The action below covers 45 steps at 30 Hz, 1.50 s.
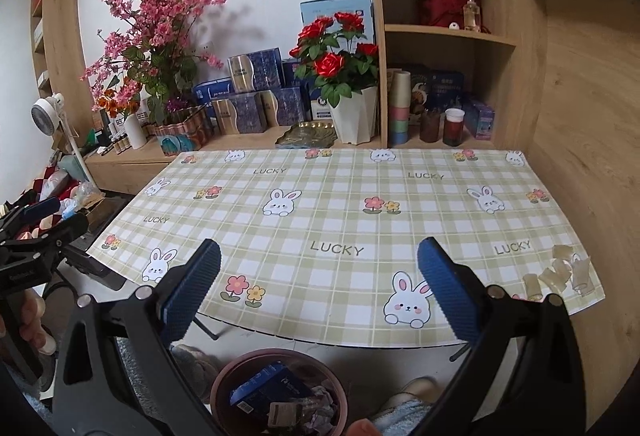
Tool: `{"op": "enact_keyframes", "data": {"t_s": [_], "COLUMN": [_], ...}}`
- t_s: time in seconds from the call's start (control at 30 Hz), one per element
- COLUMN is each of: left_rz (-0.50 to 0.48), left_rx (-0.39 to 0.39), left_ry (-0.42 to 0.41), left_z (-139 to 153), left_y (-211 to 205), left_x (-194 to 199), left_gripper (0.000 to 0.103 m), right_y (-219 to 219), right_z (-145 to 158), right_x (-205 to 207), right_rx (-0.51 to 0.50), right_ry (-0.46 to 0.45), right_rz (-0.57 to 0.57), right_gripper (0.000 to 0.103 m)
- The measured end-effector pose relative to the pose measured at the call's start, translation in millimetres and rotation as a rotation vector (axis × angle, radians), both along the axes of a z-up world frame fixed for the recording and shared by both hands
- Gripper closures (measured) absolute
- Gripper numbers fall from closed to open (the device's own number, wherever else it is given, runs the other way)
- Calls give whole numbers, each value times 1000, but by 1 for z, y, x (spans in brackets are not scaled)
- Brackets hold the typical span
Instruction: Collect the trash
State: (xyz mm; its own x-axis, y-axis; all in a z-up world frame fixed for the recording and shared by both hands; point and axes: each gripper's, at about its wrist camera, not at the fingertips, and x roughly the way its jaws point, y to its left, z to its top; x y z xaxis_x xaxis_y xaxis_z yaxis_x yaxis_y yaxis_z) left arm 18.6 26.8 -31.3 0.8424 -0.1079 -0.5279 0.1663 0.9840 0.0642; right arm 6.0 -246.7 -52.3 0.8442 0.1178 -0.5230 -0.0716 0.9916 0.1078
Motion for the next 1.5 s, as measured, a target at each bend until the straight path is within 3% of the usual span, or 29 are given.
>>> {"op": "enact_keyframes", "data": {"t_s": [1.5], "left_rz": [2], "left_rx": [-9], "left_ry": [16], "left_z": [-6], "left_y": [2], "left_x": [-5], "left_gripper": [7], "right_y": [-3], "right_z": [-5], "right_x": [3], "right_rx": [7], "right_ry": [28], "right_rz": [-20], "right_gripper": [6]}}
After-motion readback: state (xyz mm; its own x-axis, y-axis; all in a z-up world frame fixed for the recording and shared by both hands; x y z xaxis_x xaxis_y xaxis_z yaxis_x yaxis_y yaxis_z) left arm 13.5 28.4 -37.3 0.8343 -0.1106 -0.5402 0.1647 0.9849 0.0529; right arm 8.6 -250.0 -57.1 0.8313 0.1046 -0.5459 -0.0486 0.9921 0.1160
